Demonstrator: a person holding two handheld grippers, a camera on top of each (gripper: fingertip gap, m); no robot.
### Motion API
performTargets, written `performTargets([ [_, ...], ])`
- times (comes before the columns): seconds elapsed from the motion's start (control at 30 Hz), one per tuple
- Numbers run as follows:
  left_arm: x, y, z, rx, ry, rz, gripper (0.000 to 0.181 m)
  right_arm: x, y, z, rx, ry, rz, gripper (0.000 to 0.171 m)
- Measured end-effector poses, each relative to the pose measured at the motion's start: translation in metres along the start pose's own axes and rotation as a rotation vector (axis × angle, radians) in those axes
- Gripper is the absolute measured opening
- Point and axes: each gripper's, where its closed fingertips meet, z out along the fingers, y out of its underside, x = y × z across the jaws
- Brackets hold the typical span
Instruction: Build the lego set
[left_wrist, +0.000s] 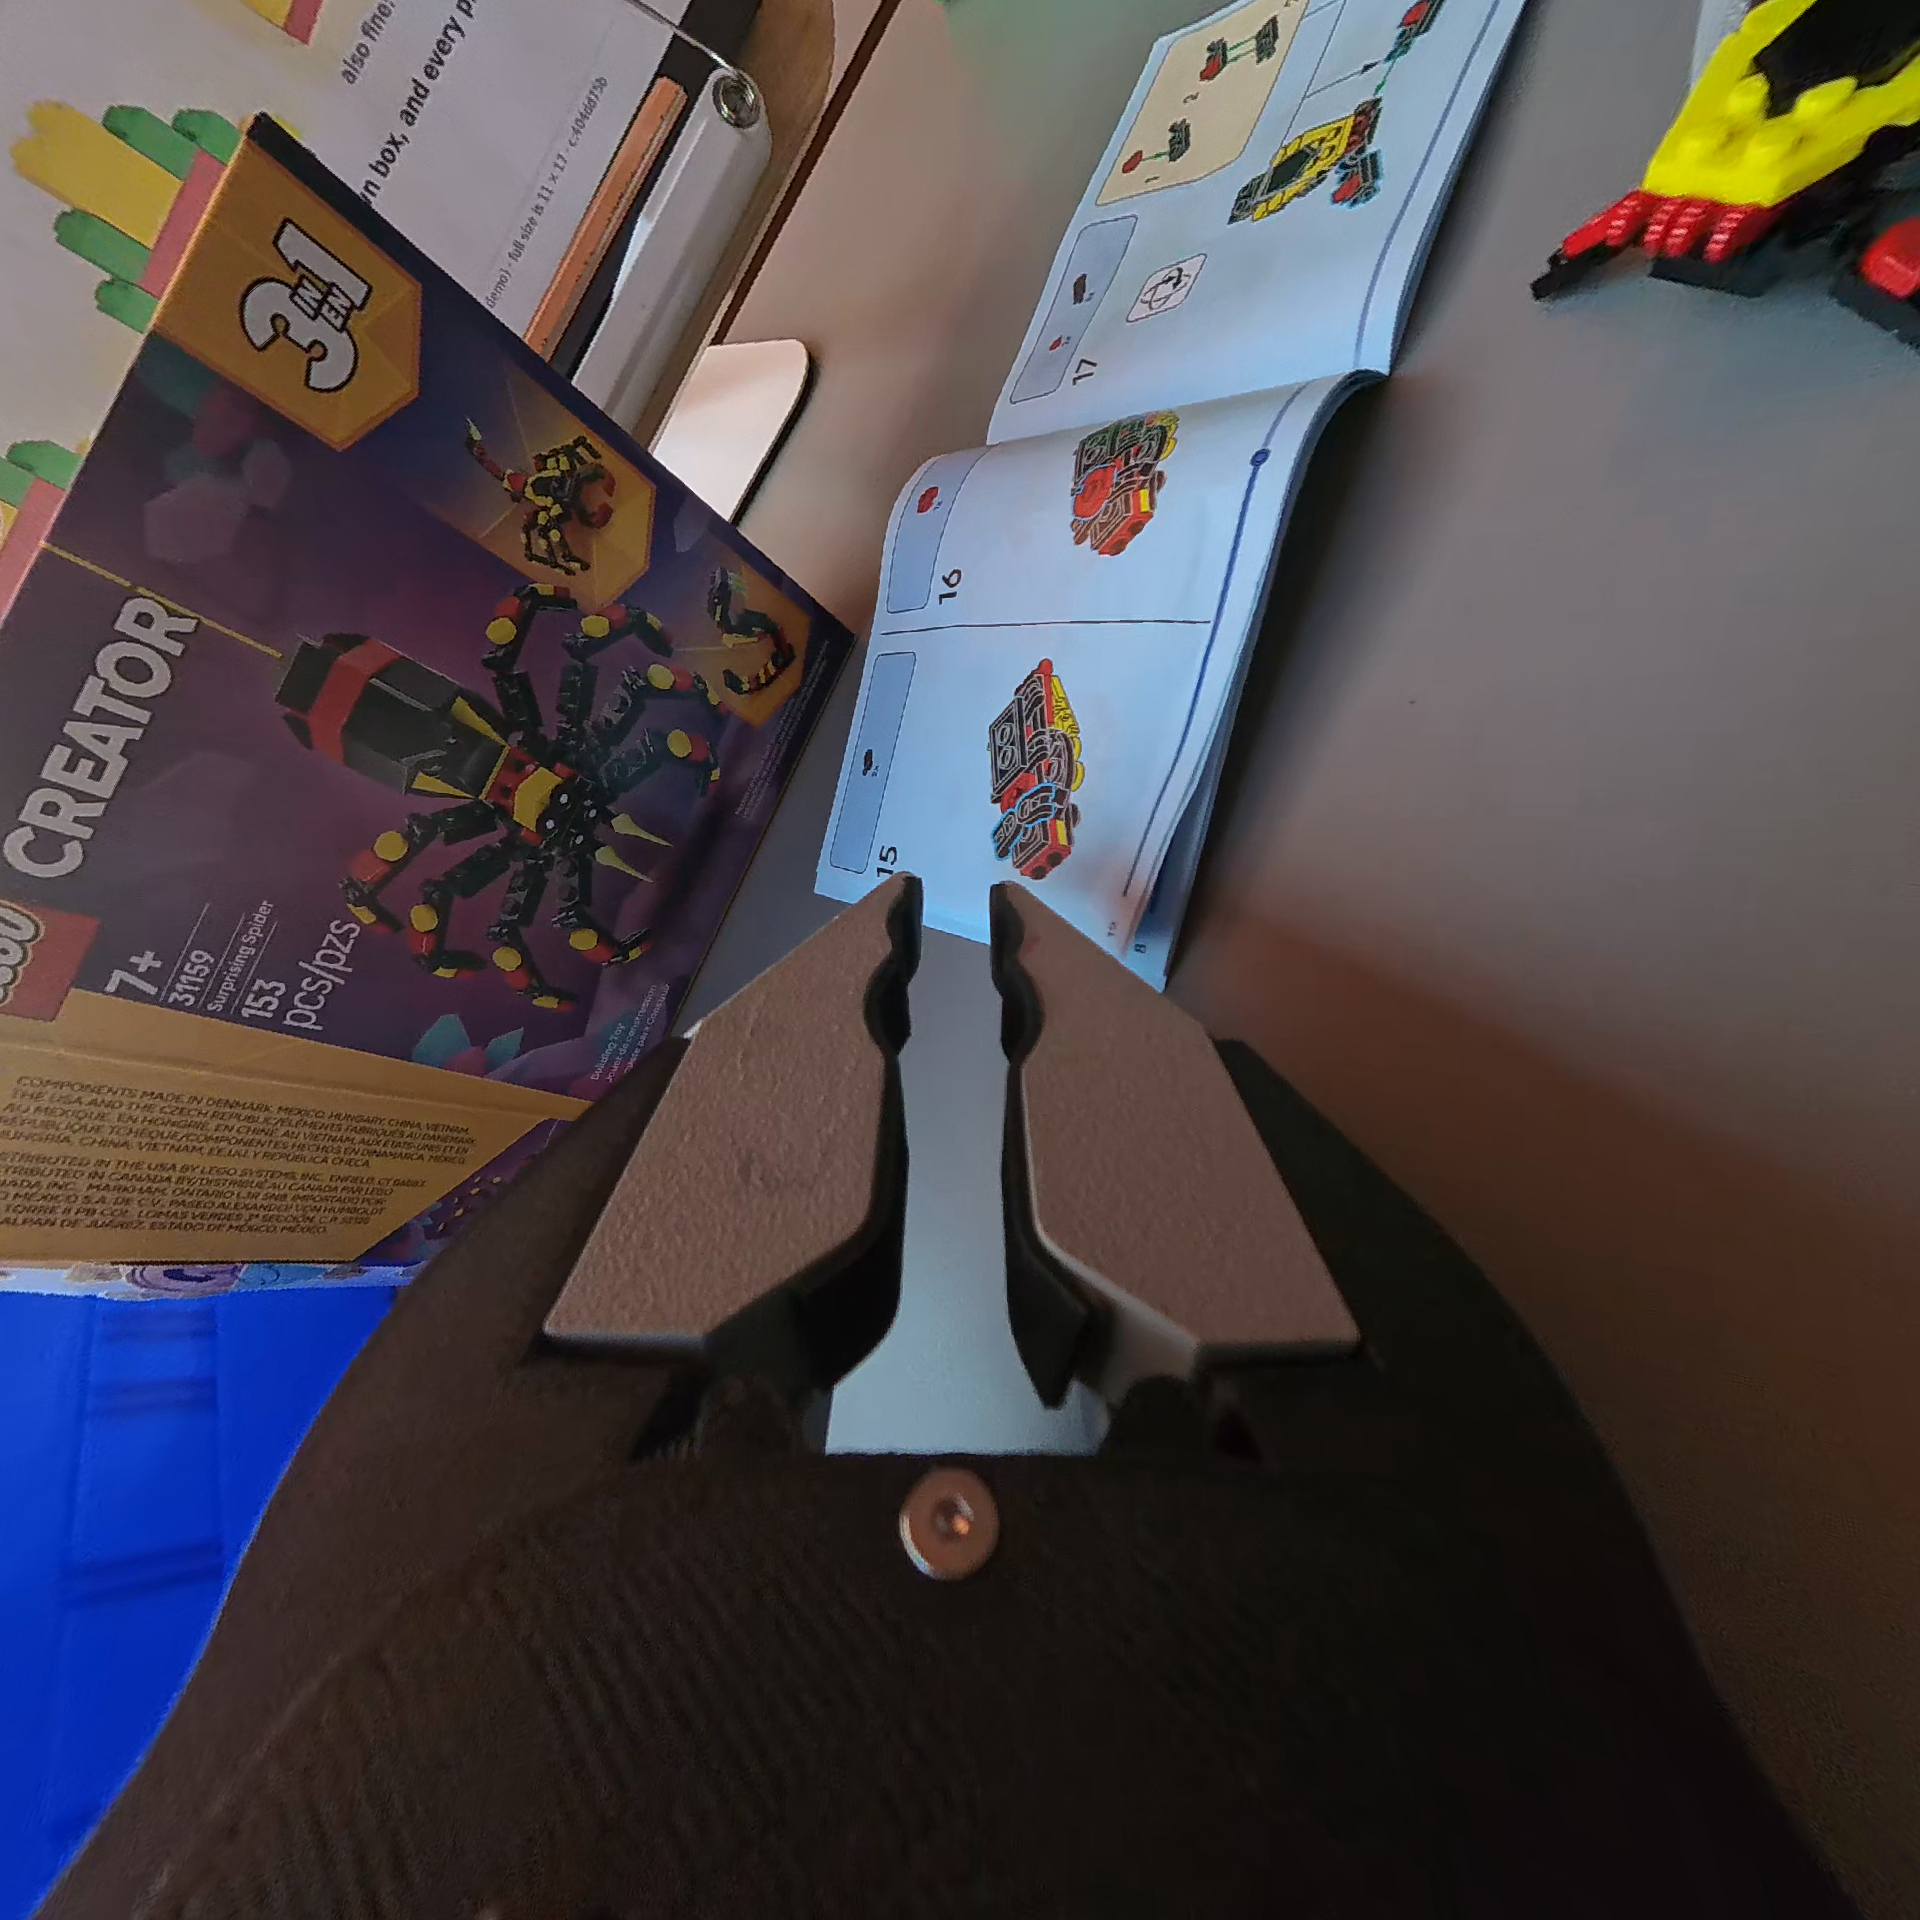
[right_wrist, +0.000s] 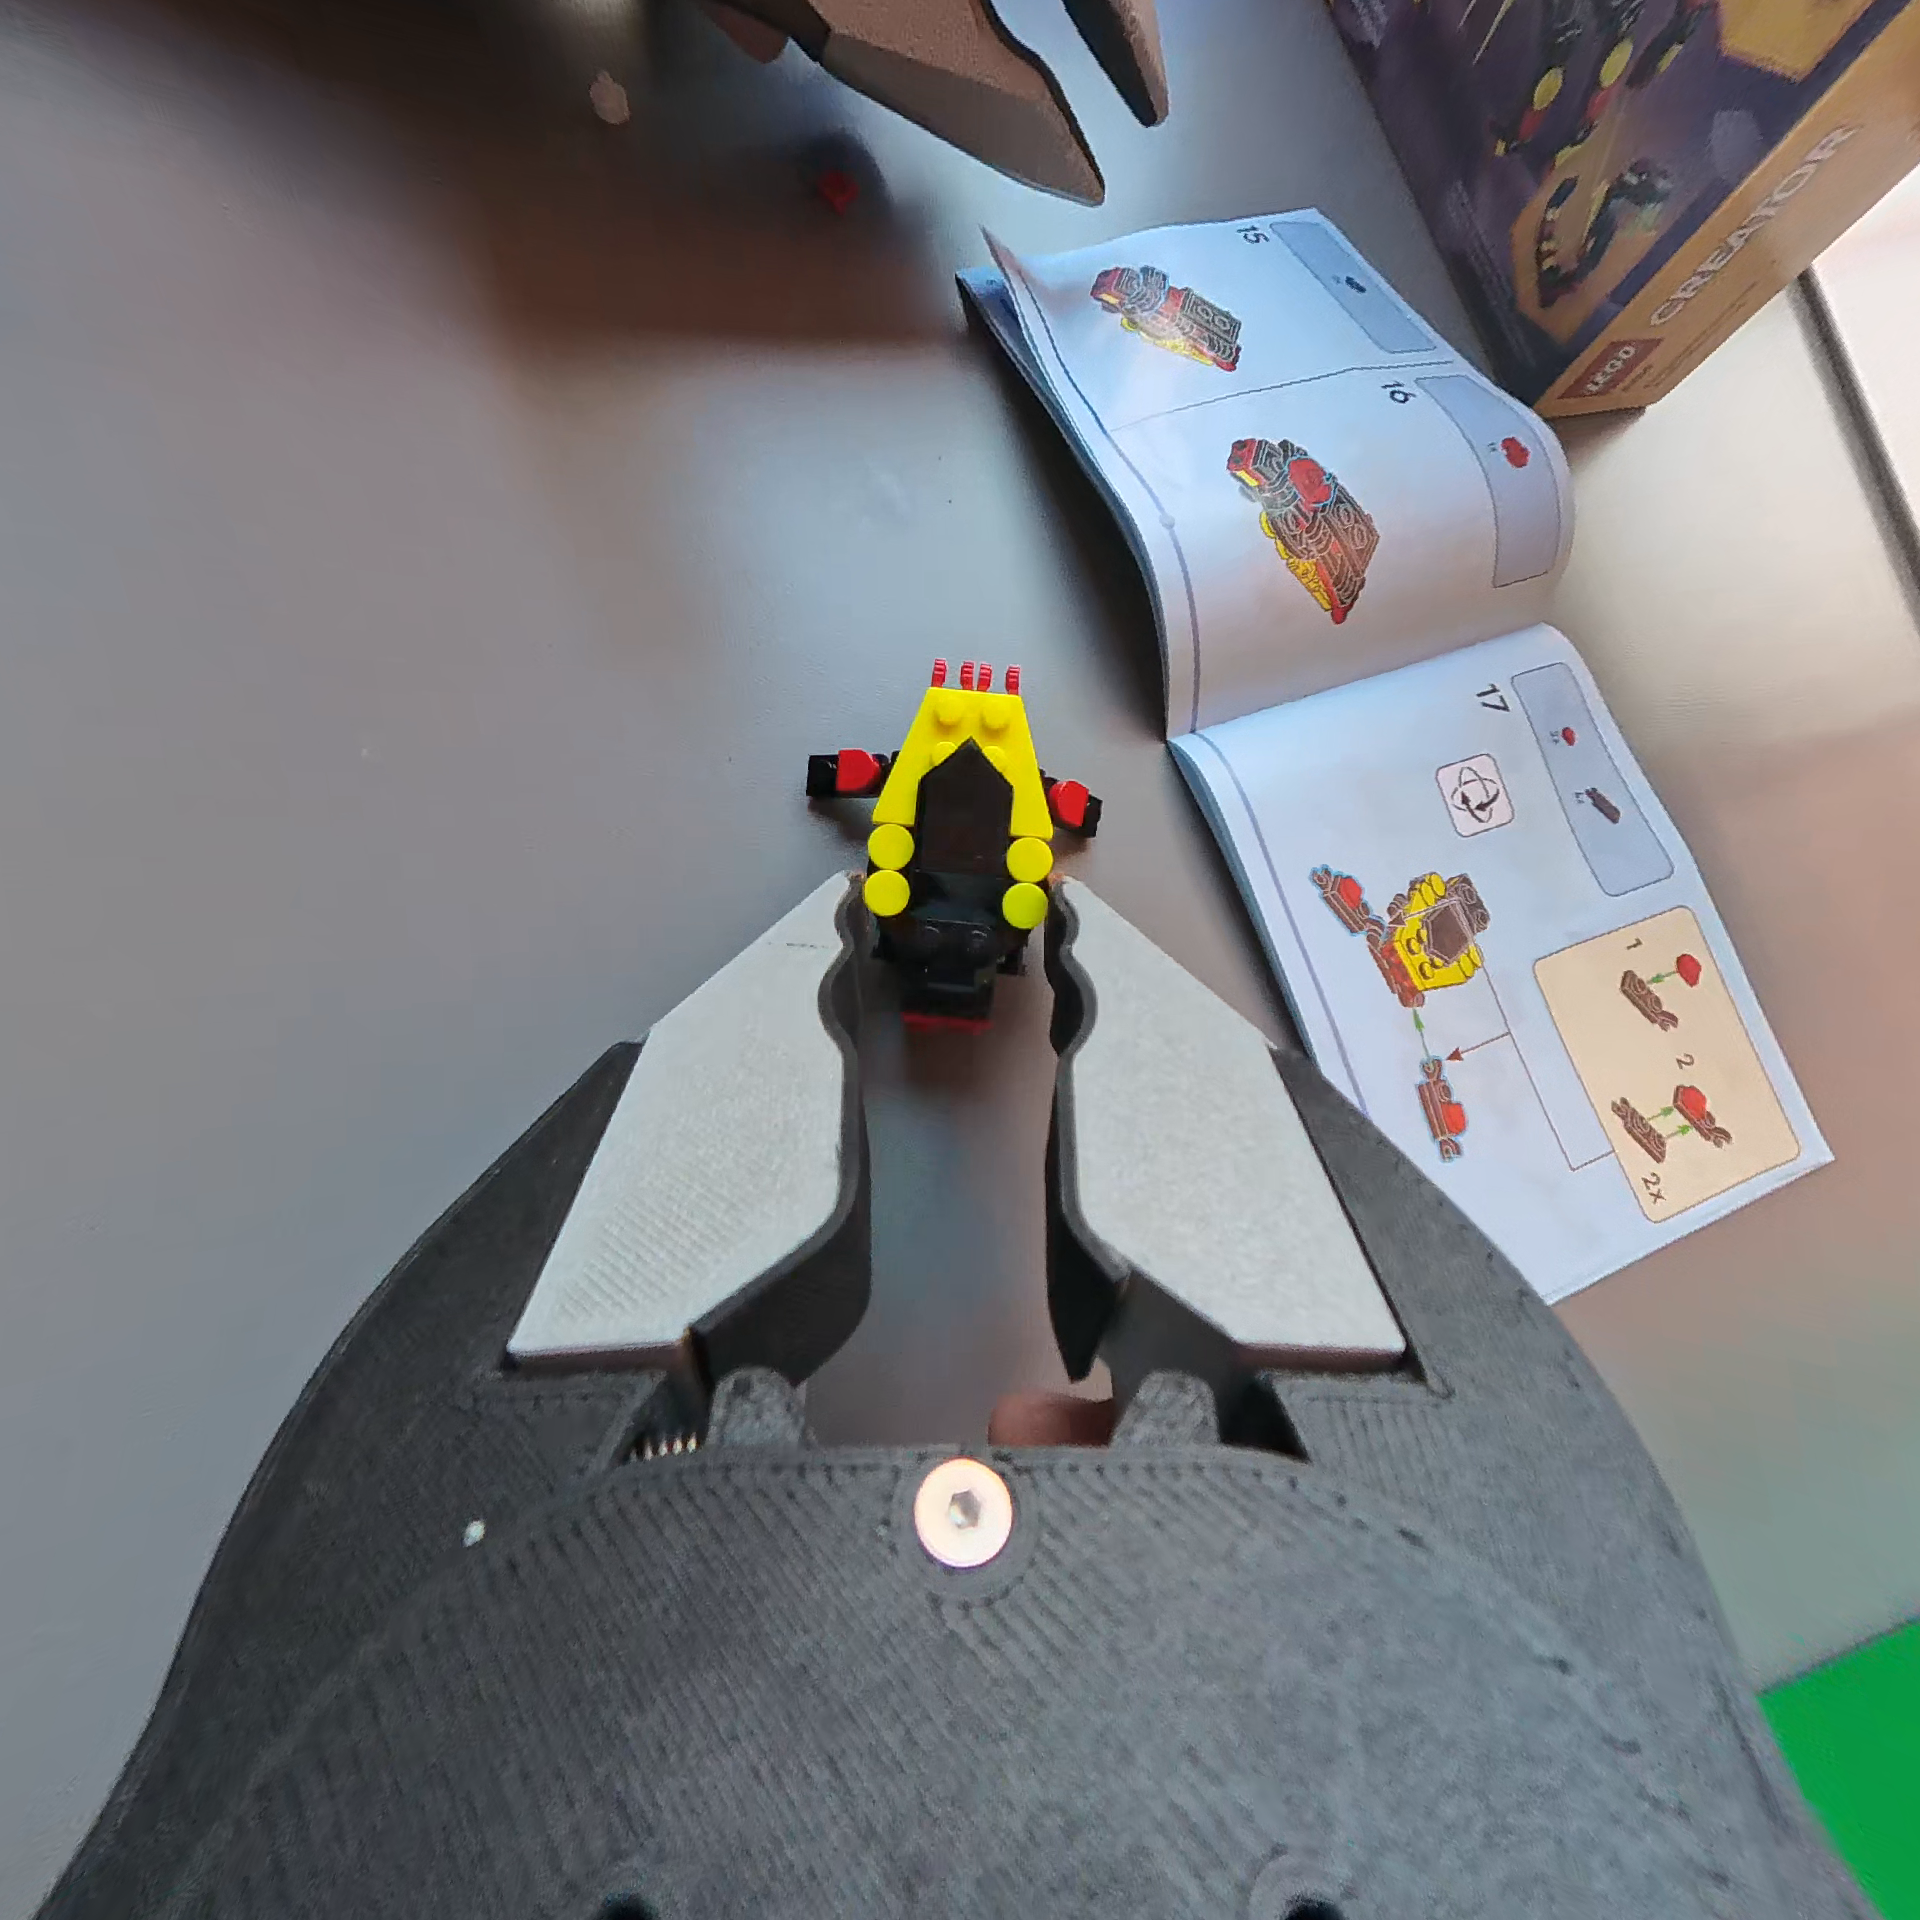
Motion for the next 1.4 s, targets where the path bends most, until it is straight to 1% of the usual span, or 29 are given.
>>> performTargets([
  [0.37,0.000,-0.001,-0.001,0.002,-0.001,0.002,0.011,0.000,0.001,-0.002,0.002,-0.010,0.002,0.031],
  [0.57,0.001,-0.001,0.000,0.002,0.001,0.004,0.011,0.000,0.001,-0.002,0.005,-0.019,0.006,0.036],
  [0.73,0.001,-0.001,0.000,0.002,0.000,0.004,0.011,0.000,0.004,0.001,-0.012,-0.010,-0.006,0.031],
  [0.87,0.000,-0.001,0.000,0.004,0.000,0.000,0.011,-0.001,0.004,0.000,-0.017,-0.011,-0.012,0.031],
  [1.03,0.000,-0.001,0.000,0.005,-0.001,0.002,0.011,-0.009,0.003,0.000,-0.003,-0.057,-0.024,0.031],
  [1.1,0.001,-0.002,0.000,0.007,0.000,0.003,0.010,-0.018,-0.001,-0.001,0.016,-0.107,-0.028,0.036],
  [1.17,0.000,-0.003,-0.001,0.012,-0.003,0.005,0.011,-0.019,-0.005,-0.004,0.042,-0.114,-0.040,0.040],
  [1.27,-0.001,-0.004,-0.002,0.018,-0.008,0.004,0.011,-0.004,-0.011,-0.012,0.095,-0.063,-0.011,0.045],
  [1.37,-0.002,-0.005,-0.003,0.020,-0.009,0.004,0.010,0.034,-0.012,-0.020,0.141,0.108,0.091,0.049],
  [1.4,-0.001,-0.005,-0.003,0.020,-0.009,0.004,0.010,0.041,-0.011,-0.021,0.145,0.126,0.122,0.054],
])
